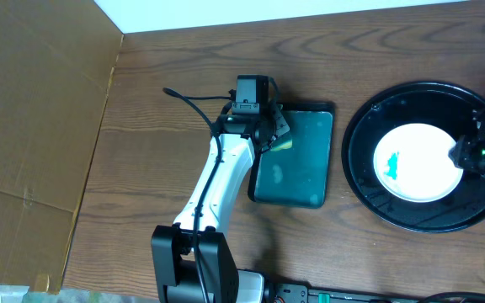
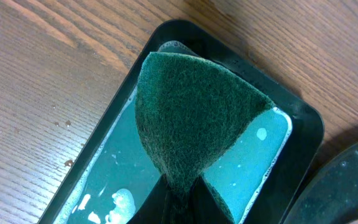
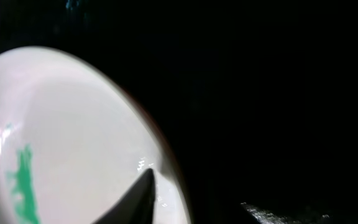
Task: Clean dirty plates on tray and stack at the side
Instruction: 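Dip the sponge into the soapy water tray with the left gripper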
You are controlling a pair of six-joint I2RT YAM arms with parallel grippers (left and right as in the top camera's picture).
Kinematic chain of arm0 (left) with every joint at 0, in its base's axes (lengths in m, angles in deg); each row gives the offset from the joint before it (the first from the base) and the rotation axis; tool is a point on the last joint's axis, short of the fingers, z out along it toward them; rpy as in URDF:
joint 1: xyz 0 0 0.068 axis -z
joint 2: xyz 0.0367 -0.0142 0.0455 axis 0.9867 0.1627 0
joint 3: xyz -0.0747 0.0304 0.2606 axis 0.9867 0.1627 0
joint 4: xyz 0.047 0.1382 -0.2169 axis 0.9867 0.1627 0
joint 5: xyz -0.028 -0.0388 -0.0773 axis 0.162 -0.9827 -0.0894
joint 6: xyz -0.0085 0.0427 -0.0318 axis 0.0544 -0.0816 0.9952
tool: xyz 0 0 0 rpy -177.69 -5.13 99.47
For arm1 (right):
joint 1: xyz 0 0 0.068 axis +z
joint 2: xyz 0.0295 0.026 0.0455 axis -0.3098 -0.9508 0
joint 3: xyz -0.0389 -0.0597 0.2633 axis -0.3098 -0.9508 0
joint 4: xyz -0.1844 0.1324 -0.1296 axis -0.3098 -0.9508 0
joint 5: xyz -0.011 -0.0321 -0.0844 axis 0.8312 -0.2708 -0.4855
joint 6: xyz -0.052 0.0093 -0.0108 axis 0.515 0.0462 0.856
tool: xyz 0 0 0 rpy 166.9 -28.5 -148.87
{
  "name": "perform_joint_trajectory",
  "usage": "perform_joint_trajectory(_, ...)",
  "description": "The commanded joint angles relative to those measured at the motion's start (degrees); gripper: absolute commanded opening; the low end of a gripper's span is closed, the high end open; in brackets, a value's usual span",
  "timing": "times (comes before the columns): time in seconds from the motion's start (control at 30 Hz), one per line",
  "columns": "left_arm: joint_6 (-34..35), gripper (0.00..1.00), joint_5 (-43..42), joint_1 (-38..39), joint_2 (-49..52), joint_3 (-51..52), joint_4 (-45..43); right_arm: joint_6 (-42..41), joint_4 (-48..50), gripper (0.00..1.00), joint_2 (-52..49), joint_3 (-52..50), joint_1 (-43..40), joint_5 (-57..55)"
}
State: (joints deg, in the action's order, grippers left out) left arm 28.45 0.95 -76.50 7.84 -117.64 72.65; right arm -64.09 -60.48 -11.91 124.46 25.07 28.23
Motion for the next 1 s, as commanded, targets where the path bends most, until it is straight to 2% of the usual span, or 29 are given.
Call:
perform_joint_trajectory(0.0,0.5,0.07,0.0,0.0,0.3,0.0,0.7,0.4,0.1,0.18,-1.4,-0.3,-0.2,-3.2)
perform_joint_trajectory(0.2,0.5,0.07,-3.6,0.0,3.7,0.1,2.6,0.3,0.9,0.02,-1.4,-0.3,-0.2,-3.1)
perform_joint_trajectory(0.3,0.5,0.07,-7.0,0.0,6.4,0.1,2.2,0.3,0.9,0.02,-1.4,-0.3,-0.2,-2.9)
perform_joint_trajectory(0.73,-0.8,0.07,-5.2,0.1,16.7,0.1,-3.3,1.6,0.7,0.01,-1.4,0.8,-0.2,-3.2)
perform_joint_trajectory(0.97,-1.6,0.07,1.9,0.1,14.0,0.0,-5.4,6.3,-10.9,0.04,-1.4,10.0,0.5,-10.6)
